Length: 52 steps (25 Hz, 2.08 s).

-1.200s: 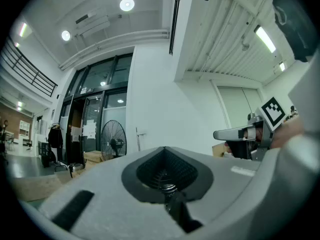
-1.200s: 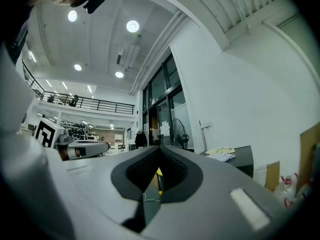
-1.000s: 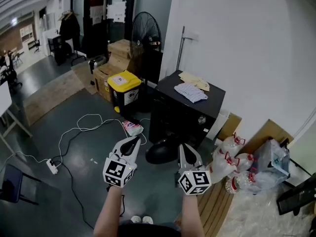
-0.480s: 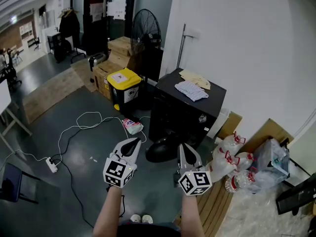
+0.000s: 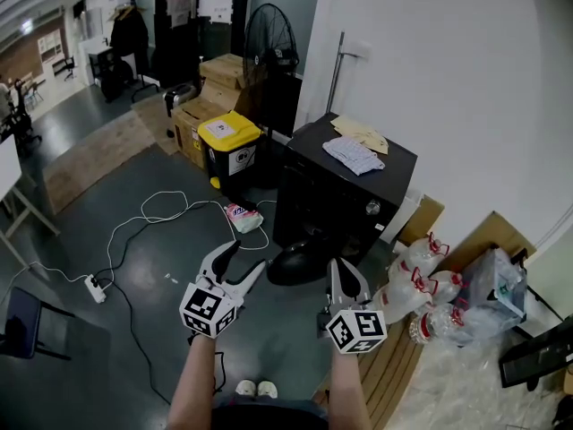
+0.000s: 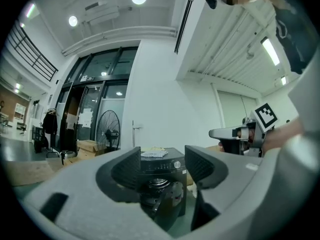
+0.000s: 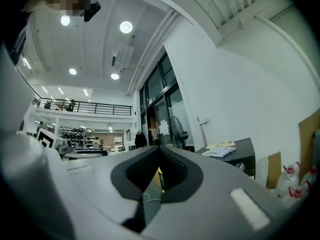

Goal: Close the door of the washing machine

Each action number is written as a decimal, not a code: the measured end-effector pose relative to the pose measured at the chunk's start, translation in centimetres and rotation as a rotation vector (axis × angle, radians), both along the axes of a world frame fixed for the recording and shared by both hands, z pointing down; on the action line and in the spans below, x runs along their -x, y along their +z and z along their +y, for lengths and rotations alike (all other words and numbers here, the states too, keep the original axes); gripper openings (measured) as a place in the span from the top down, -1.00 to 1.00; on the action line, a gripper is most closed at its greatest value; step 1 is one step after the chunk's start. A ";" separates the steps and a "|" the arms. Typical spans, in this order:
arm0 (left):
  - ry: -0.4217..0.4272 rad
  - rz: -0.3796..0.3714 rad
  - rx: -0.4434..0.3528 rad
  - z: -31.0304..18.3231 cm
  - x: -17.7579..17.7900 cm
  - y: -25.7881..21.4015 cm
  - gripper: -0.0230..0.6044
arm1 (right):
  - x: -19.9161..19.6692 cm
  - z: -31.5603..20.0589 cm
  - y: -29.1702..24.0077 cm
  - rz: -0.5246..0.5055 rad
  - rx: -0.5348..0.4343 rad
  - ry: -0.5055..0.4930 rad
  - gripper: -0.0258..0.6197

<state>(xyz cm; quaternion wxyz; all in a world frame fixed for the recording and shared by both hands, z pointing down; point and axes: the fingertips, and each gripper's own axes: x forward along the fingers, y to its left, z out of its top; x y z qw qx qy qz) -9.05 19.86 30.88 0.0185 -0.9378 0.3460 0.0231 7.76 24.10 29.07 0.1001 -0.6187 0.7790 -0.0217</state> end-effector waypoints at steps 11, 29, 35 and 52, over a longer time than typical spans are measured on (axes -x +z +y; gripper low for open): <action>-0.038 -0.007 0.013 -1.7 0.0 0.7 0.01 | -1.3 -2.1 1.0 -0.006 0.019 -0.012 0.89; -0.115 0.030 0.026 -14.7 2.9 7.8 0.01 | -2.2 -15.5 7.5 0.030 0.034 -0.015 0.89; -0.054 0.063 0.041 -30.7 6.2 9.1 0.01 | 0.2 -29.8 9.2 0.057 0.048 0.062 0.90; 0.461 -0.039 0.157 -59.3 -4.5 10.2 0.01 | -5.3 -49.3 9.4 0.013 0.191 0.556 0.90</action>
